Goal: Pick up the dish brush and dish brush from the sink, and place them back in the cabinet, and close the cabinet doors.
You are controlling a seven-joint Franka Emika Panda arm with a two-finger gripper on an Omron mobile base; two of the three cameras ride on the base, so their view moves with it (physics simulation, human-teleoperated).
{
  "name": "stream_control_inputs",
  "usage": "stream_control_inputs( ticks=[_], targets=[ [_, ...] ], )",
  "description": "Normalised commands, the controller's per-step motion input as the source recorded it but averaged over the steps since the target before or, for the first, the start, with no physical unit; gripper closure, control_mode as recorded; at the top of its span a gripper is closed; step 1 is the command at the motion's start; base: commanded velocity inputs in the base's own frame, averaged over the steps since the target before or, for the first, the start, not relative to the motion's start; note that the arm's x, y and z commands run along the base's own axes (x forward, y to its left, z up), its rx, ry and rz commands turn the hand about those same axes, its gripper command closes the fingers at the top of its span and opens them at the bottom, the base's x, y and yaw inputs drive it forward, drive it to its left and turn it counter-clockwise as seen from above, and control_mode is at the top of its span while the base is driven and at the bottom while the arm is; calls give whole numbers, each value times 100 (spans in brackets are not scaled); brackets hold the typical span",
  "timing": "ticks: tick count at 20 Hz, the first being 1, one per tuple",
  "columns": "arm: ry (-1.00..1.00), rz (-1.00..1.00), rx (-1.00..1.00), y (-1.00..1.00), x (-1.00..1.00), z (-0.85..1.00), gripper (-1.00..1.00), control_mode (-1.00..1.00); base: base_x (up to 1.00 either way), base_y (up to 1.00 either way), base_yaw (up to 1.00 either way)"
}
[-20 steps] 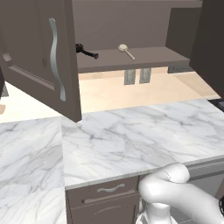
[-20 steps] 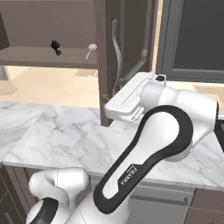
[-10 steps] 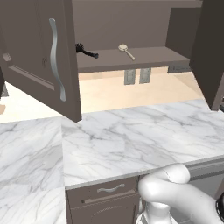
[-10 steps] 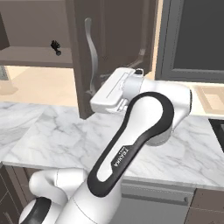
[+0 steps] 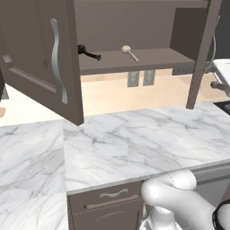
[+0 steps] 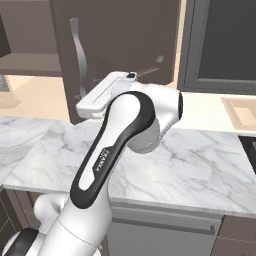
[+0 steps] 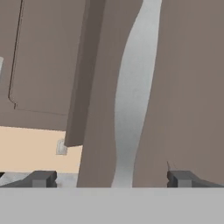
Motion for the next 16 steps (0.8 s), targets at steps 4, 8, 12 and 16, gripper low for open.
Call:
stream_control_inputs(
  ticks=[4,8,12,16],
  targets=[
    [-5,-12,0,57,26,-1,-100,-100,0,0,0],
    [-6,-19,0,41,21,-1,-100,-100,0,0,0],
    [-4,-16,0,34,30,0,-100,-100,0,0,0],
    [0,-9,0,34,46,0,-100,-100,0,0,0]
  ],
)
